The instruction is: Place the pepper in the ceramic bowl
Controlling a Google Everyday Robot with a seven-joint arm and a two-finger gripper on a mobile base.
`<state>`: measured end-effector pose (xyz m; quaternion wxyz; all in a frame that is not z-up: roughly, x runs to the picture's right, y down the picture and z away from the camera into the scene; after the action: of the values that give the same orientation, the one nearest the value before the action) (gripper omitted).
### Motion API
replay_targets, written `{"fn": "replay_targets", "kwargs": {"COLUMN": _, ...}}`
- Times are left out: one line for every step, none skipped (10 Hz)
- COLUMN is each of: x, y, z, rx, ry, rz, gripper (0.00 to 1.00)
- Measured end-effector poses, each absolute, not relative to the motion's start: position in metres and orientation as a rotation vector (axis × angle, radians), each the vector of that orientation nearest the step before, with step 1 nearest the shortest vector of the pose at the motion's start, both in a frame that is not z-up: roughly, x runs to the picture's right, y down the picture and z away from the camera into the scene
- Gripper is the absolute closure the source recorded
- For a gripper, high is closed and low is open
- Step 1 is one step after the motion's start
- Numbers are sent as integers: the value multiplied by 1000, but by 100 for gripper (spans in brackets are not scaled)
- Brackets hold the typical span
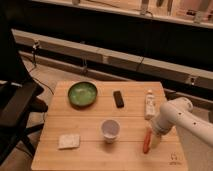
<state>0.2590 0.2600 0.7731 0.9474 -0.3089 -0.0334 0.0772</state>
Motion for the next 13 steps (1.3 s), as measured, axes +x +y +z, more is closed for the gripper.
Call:
{"fn": "replay_targets", "kwargs": {"x": 258, "y": 265, "z": 774, "rx": -615, "ry": -72, "rz": 100, "gripper": 20}}
{"fn": "replay_targets", "kwargs": {"x": 258, "y": 269, "z": 776, "rx": -612, "ry": -72, "rz": 66, "gripper": 20}}
{"fn": "replay_targets", "kwargs": {"x": 256, "y": 273, "z": 778, "rx": -614, "ry": -72, "rz": 41, "gripper": 20}}
{"fn": "replay_targets", "kwargs": {"x": 253, "y": 278, "z": 782, "rx": -622, "ry": -72, "rz": 9, "gripper": 20}}
{"fn": "replay_targets", "kwargs": {"x": 251, "y": 281, "z": 786, "rx": -630, "ry": -70, "rz": -16, "gripper": 20}}
{"fn": "replay_targets", "kwargs": {"x": 249, "y": 285, "z": 789, "rx": -641, "ry": -67, "rz": -33, "gripper": 21}}
{"fn": "replay_targets", "kwargs": {"x": 247, "y": 290, "z": 793, "rx": -658, "ry": -62, "rz": -48, "gripper": 29}}
{"fn": "replay_targets", "kwargs": {"x": 245, "y": 292, "z": 796, "rx": -667, "ry": -58, "rz": -52, "gripper": 39}}
{"fn": "replay_targets", "kwargs": {"x": 245, "y": 294, "z": 796, "rx": -673, "ry": -57, "rz": -49, "gripper": 51}}
{"fn": "replay_targets", "kwargs": {"x": 245, "y": 294, "z": 796, "rx": -675, "ry": -57, "rz": -47, "gripper": 61}}
{"fn": "replay_targets", "kwargs": {"x": 244, "y": 291, "z": 794, "rx": -674, "ry": -58, "rz": -47, "gripper": 72}}
{"fn": "replay_targets", "kwargs": {"x": 243, "y": 289, "z": 793, "rx": -673, "ry": -59, "rz": -48, "gripper": 81}}
{"fn": "replay_targets", "kwargs": {"x": 243, "y": 289, "z": 790, "rx": -676, "ry": -60, "rz": -51, "gripper": 93}}
